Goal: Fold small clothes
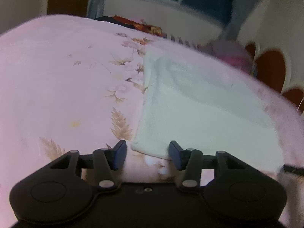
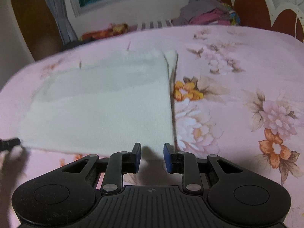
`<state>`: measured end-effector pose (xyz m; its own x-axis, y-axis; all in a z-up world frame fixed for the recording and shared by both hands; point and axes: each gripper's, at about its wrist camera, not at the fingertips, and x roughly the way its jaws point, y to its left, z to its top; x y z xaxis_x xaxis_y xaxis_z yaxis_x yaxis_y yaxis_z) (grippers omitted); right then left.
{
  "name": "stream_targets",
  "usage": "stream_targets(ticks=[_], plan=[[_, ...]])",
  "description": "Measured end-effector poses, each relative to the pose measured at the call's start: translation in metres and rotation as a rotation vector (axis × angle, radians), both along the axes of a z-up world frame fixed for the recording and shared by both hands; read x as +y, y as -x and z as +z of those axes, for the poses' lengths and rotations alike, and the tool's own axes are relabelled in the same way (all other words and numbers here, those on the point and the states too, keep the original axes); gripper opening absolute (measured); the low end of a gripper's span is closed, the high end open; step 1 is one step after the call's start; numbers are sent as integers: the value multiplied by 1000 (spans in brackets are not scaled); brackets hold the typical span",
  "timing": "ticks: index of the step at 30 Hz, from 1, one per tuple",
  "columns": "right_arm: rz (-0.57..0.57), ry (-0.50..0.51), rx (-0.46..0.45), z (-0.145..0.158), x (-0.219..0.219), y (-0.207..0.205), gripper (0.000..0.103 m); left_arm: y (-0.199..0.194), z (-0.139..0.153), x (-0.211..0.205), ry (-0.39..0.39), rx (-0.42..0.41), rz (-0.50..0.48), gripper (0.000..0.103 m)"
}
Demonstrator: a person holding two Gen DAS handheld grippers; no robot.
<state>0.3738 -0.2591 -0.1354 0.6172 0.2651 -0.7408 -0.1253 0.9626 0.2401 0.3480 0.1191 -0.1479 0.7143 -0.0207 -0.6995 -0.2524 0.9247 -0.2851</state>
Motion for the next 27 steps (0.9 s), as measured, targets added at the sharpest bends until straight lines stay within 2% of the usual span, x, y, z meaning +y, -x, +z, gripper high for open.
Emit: stream_targets(ticks=[2, 3, 5, 9, 12, 19, 22, 24, 27], plan=[[-6, -29, -35, 6, -2, 4, 23, 9, -1, 1, 107, -29, 19, 44], [-3, -42, -50, 10, -2, 5, 0, 12, -6, 3, 181, -35, 37, 41], [4, -92, -52, 15, 0, 4, 0, 12, -24, 8, 358, -23, 84, 36], [38, -125, -64, 25, 13, -5, 0, 10, -51, 16, 580, -99, 195, 36], [66, -135, -64, 29, 27, -20, 0, 1, -61, 19, 619, -142, 241, 29], [128, -143, -42, 20, 74, -70, 0, -22, -66, 15, 620, -196, 275, 28], [149, -152, -34, 16, 94, -89, 0, -29, -66, 18, 633, -185, 294, 22], [158, -156, -21, 12, 106, -100, 0, -36, -69, 19, 652, -163, 300, 8], [166, -159, -5, 5, 118, -112, 0, -32, -67, 20, 645, -181, 299, 7]])
